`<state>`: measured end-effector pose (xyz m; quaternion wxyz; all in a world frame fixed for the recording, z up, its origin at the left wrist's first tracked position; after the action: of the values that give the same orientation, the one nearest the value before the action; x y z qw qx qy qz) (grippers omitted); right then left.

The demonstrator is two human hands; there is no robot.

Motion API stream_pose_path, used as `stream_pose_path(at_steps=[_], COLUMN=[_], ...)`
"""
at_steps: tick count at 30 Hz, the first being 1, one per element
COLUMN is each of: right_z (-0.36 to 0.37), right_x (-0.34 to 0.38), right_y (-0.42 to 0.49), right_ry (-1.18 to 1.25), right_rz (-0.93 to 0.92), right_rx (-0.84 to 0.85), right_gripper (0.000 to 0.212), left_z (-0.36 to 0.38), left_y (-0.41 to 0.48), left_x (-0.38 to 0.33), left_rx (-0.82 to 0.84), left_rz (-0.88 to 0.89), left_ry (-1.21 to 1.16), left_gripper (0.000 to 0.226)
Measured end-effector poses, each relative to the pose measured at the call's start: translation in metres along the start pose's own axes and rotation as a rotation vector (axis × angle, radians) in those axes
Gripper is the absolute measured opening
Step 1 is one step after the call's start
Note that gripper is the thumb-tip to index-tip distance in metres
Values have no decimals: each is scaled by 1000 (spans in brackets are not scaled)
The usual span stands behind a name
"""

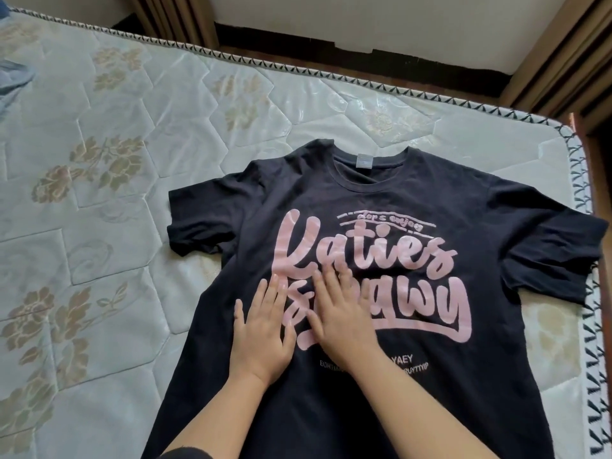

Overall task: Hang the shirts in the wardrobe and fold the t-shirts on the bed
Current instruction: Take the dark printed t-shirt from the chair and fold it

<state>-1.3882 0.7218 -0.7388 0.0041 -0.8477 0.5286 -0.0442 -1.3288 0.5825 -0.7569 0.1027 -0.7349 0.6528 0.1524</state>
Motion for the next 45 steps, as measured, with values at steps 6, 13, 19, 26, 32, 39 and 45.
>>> stream_pose_path(at_steps=[6, 13, 19, 26, 32, 39, 45], right_z=[9, 4, -10, -18, -2, 12, -5], right_x=[28, -72, -157, -121, 23, -63, -146], right_y=[28, 25, -10, -2, -13, -43, -91], right_ry=[14, -51, -30, 90, 135, 38, 69], right_rz=[-67, 242, 483, 660, 150, 262, 569], right_rx=[-17, 31, 115, 26, -21, 23, 94], right_gripper=[51, 68, 73, 52, 53, 61, 70], left_z=[4, 4, 2, 2, 2, 2, 2], left_y=[1, -2, 0, 0, 1, 0, 0], left_x=[3, 2, 1, 0, 1, 0, -1], left_rx=[-29, -28, 4, 10, 8, 16, 32], left_rz=[-6, 5, -14, -12, -15, -19, -44], left_ry=[-28, 21, 23, 16, 7, -7, -26], left_gripper=[58, 59, 59, 58, 57, 57, 60])
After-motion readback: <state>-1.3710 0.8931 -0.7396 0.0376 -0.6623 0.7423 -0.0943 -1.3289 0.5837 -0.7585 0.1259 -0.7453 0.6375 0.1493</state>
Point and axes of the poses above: each hand's wrist, its own y-axis towards the middle knuckle, its own z-axis out of the palm, x = y × z, the point moved 1 cm from there along y, towards the middle knuckle, and after that the axes turned 7 degrees about -y, right-handed, at the moved point
